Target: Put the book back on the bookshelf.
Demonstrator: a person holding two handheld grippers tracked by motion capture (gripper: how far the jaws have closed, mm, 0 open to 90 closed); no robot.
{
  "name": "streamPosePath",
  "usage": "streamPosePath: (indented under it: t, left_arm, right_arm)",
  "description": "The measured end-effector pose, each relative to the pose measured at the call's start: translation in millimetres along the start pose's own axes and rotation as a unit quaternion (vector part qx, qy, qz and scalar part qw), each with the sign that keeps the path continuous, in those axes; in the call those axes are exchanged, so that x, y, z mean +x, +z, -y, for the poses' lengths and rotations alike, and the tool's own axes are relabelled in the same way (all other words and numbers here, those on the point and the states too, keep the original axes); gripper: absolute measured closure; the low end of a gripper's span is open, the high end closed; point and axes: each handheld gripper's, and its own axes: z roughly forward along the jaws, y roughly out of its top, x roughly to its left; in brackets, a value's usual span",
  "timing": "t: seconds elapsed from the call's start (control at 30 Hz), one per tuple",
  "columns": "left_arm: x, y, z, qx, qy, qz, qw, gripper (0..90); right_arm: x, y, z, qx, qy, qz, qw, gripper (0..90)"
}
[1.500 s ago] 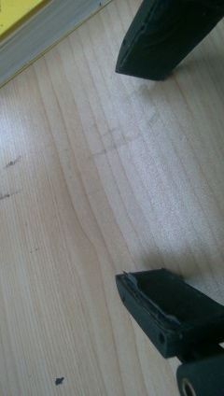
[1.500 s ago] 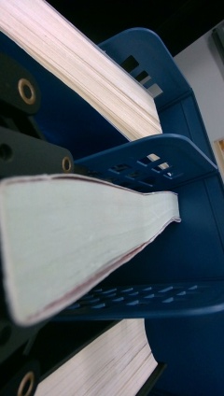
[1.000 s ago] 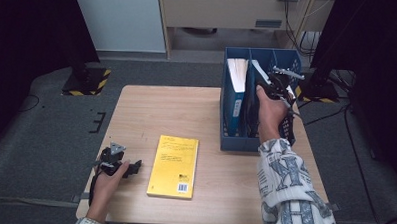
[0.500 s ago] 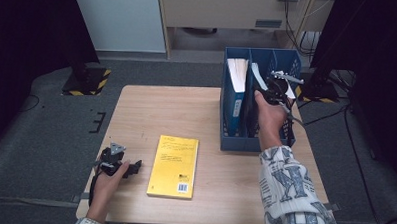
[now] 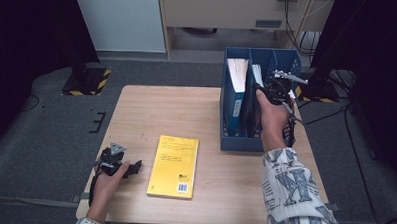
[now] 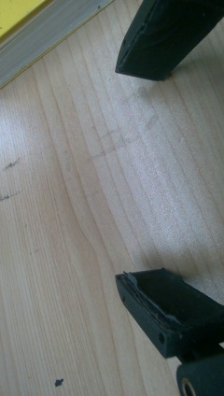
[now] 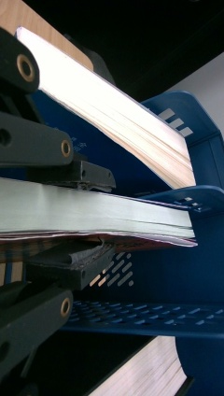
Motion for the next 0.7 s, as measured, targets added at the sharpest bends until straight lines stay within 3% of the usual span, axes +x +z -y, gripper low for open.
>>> streamPosePath:
  t: [0.23, 0.4, 0.7]
  left_arm:
    - [-0.1, 0.1, -0.1, 0.0, 0.0, 0.0, 1.0, 1.3]
    - [-0.1, 0.1, -0.1, 0.0, 0.0, 0.0, 1.0, 1.2]
    - [-0.2, 0.2, -0.2, 0.0, 0.0, 0.0, 1.0, 1.3]
  right_arm:
    - [3.8, 1.6, -1.6, 0.012, -0.004, -0.004, 0.9999, 66.9]
    - [6.6, 0.4, -4.1, 0.016, -0.029, 0.01, 0.9994, 71.3]
    - [1.9, -1.1, -6.0, 0.012, -0.023, 0.012, 0.9996, 73.1]
